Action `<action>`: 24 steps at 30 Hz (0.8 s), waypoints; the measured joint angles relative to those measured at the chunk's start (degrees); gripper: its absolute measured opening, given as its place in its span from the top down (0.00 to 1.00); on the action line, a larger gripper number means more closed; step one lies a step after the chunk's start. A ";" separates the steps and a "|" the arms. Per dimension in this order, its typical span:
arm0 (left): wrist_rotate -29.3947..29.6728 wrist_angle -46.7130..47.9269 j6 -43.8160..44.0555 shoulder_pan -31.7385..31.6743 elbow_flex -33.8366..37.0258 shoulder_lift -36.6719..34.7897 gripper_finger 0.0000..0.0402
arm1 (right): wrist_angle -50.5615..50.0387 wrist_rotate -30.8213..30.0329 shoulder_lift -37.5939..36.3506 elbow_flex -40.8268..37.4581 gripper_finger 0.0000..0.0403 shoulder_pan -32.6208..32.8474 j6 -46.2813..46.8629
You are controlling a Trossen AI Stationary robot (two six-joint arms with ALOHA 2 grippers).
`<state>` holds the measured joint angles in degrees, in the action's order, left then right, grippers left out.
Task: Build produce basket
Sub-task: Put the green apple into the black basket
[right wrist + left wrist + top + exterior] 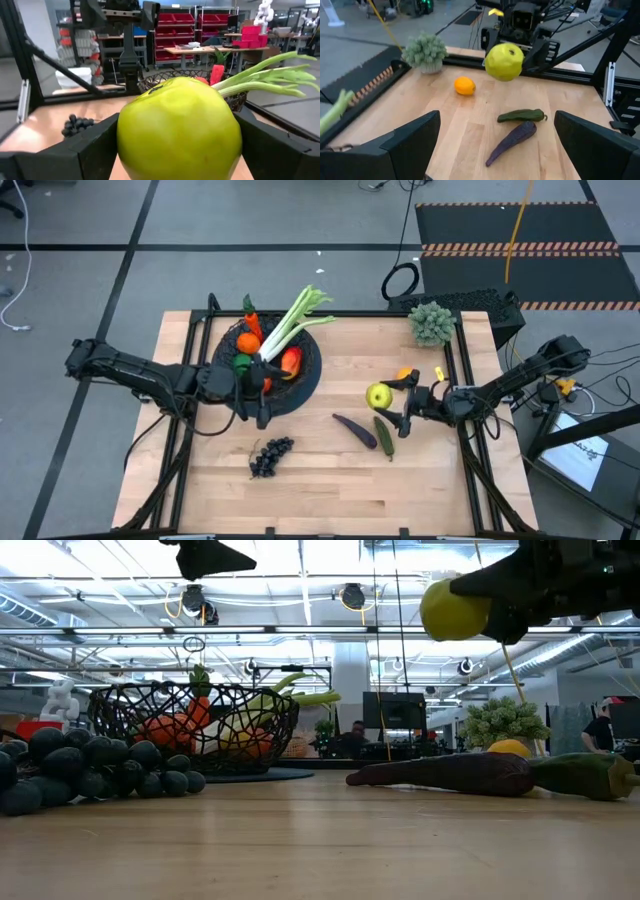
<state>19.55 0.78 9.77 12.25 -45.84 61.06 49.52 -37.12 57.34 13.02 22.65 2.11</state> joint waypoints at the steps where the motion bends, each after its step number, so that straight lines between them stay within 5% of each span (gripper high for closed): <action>1: 0.00 0.21 1.12 0.00 0.00 0.19 0.02 | -0.04 0.40 0.00 0.00 0.14 0.00 -0.76; 8: -0.48 -2.67 6.48 -1.09 0.00 4.20 0.02 | 0.02 5.96 0.72 2.14 0.14 0.50 -5.56; 19: -16.06 -18.24 8.41 -3.89 -0.04 14.50 0.02 | -0.09 5.90 10.31 11.47 0.14 5.70 -27.98; 24: -18.07 -26.17 9.23 -4.01 -0.02 19.27 0.02 | -0.08 5.73 13.95 15.91 0.14 6.36 -34.25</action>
<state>1.48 -25.39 19.00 8.24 -45.87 80.33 49.44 -31.40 71.29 28.92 29.02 -32.14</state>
